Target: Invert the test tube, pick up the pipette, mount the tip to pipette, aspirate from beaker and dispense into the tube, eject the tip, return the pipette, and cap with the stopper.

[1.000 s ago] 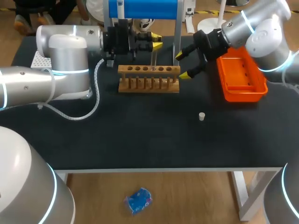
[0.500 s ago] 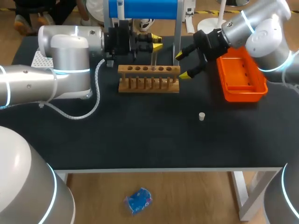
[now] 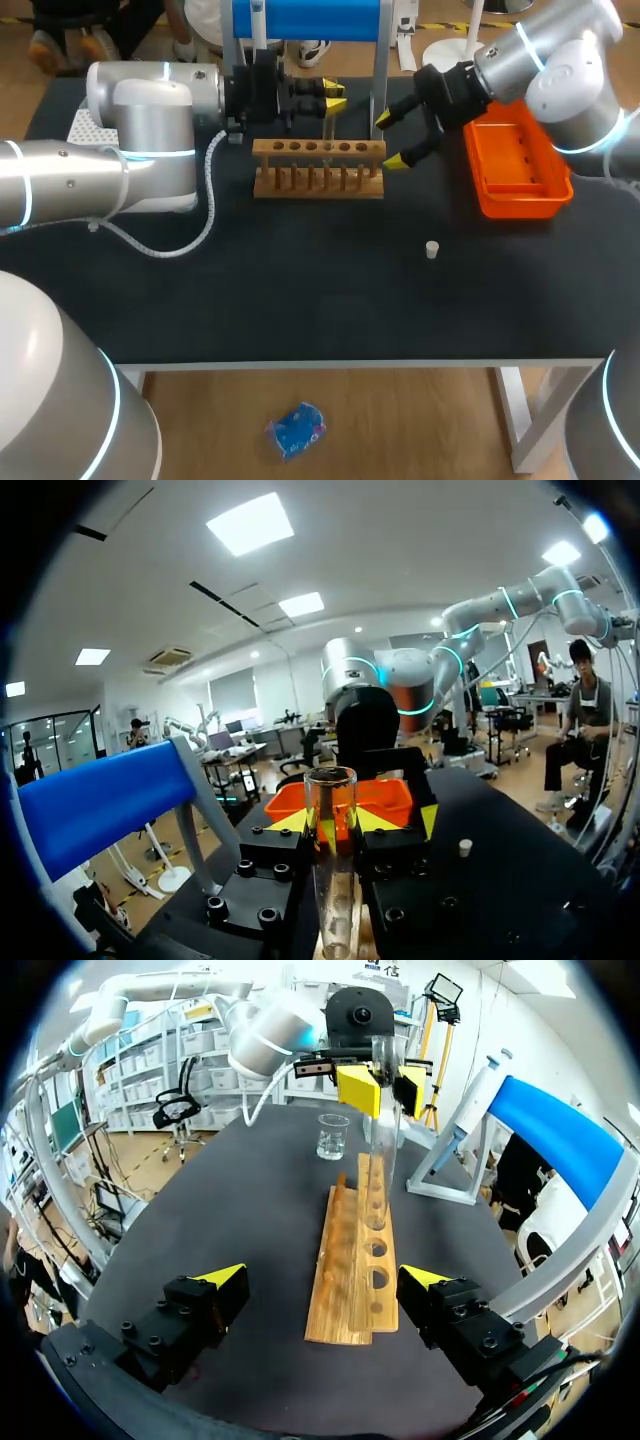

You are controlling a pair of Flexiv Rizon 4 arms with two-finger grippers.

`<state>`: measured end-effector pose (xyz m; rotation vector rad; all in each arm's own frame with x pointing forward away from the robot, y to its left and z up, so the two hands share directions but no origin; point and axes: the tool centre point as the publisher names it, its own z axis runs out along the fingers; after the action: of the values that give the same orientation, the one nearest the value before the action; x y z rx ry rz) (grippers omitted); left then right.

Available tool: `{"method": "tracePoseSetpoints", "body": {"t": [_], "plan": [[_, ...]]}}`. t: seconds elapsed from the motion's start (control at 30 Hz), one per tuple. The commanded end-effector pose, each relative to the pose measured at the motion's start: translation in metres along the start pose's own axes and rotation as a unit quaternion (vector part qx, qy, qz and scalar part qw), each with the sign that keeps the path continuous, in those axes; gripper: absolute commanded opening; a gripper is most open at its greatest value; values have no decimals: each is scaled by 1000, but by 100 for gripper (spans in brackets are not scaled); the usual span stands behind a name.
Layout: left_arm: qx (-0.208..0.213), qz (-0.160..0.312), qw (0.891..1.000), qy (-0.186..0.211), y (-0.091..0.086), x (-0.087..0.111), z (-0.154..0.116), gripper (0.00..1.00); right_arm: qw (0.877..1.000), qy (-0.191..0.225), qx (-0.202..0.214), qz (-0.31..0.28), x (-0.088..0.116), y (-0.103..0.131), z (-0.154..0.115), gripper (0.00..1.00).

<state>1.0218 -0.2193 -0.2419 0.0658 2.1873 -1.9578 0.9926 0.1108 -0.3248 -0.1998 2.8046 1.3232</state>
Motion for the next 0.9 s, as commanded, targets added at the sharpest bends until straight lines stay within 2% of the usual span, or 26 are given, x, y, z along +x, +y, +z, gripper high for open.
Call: {"method": "tracePoseSetpoints", "body": {"t": [0.03,0.9], "plan": [[3,-1,1000,6,9,-4,2,0,1000,1,0,0,-1,-1,0,100],[-15,-26,1000,7,32,-6,1,0,1000,1,0,0,-1,-1,0,100]]}}
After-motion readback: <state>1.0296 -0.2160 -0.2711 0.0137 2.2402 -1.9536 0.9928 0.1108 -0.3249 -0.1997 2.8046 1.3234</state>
